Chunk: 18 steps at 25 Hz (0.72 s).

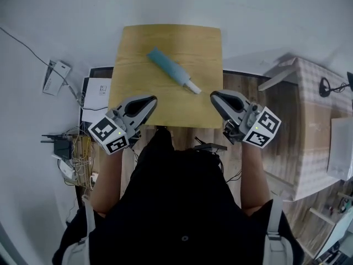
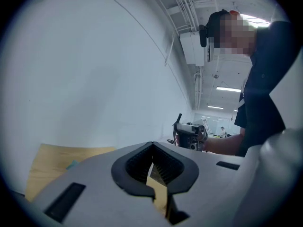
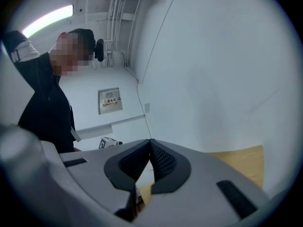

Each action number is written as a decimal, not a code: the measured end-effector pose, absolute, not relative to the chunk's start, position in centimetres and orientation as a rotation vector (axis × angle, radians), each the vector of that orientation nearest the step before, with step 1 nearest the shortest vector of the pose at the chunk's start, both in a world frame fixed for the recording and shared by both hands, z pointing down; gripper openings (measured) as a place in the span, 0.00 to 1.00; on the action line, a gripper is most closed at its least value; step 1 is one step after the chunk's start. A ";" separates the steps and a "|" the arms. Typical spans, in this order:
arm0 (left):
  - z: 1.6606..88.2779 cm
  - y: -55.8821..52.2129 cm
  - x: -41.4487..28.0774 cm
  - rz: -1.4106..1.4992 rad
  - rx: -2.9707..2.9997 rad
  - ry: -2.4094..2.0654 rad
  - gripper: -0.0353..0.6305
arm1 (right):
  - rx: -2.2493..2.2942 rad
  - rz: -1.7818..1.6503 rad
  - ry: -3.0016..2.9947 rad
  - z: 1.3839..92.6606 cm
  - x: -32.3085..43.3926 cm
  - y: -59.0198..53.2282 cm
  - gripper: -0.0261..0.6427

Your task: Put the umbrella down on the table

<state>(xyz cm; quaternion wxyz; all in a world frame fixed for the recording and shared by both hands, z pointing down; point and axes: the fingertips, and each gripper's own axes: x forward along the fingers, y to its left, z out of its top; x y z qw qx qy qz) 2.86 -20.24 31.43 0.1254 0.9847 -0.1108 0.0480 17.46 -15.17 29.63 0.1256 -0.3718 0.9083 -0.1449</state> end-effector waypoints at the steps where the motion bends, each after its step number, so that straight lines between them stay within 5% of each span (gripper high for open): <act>1: 31.7 -18.6 3.1 0.152 2.861 -0.327 0.07 | -1.070 -0.443 2.638 30.2 17.7 -13.7 0.07; 18: 33.6 -1.1 4.7 0.309 2.826 -0.187 0.07 | -1.087 -0.486 2.588 33.6 16.8 2.5 0.07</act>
